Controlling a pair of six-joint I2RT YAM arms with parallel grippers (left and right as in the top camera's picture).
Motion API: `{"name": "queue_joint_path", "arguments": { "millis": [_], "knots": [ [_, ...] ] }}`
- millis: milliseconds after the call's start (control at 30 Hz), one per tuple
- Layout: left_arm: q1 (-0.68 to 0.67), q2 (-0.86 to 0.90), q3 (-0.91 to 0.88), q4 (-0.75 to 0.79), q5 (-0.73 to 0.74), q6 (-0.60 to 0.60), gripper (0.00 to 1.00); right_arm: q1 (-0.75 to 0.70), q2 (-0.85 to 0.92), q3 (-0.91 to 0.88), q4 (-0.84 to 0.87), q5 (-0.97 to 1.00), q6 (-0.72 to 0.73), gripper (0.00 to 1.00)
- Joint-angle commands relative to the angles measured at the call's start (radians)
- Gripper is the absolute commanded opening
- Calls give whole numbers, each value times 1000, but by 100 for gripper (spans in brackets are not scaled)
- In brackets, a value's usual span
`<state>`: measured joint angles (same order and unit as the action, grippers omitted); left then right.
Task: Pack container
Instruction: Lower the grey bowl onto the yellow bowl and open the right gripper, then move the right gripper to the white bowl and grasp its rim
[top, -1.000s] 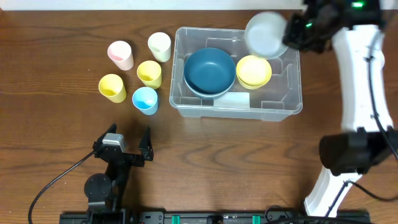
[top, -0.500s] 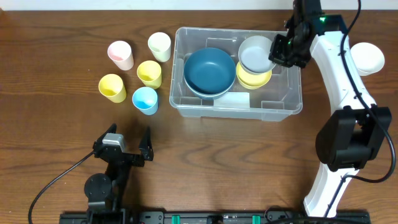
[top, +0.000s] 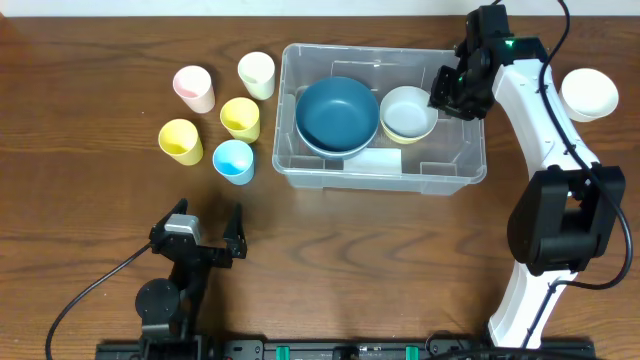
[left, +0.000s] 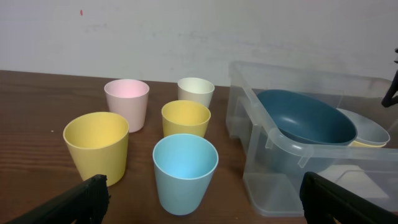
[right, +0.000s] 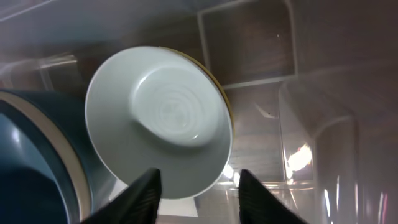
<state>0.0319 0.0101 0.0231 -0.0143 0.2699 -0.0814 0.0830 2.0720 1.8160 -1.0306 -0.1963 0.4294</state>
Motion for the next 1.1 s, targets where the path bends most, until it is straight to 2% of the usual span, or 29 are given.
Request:
{"name": "queue_joint_path", "arguments": {
  "millis": [0, 133, 267, 300, 367, 500, 733, 1067],
  "knots": [
    [5, -6, -19, -32, 6, -5, 98, 0, 2, -2, 10, 0, 3, 43],
    [5, -6, -19, -32, 6, -5, 98, -9, 1, 69, -2, -80, 0, 45],
    [5, -6, -19, -32, 6, -5, 98, -47, 0, 270, -81, -133, -1, 58],
    [5, -6, -19, -32, 6, -5, 98, -61, 0, 326, -106, -129, -10, 64],
    [5, -6, -19, -32, 6, -5, 98, -101, 0, 439, -166, -98, -19, 99],
    [5, -6, -19, -32, 6, -5, 98, -230, 0, 587, -269, 65, 2, 99],
    [5, -6, -19, -32, 6, -5, 98, -465, 56, 534, -290, 142, -23, 99],
    [4, -6, -19, -32, 6, -5, 98, -582, 306, 518, -265, 147, -60, 99]
  ]
}}
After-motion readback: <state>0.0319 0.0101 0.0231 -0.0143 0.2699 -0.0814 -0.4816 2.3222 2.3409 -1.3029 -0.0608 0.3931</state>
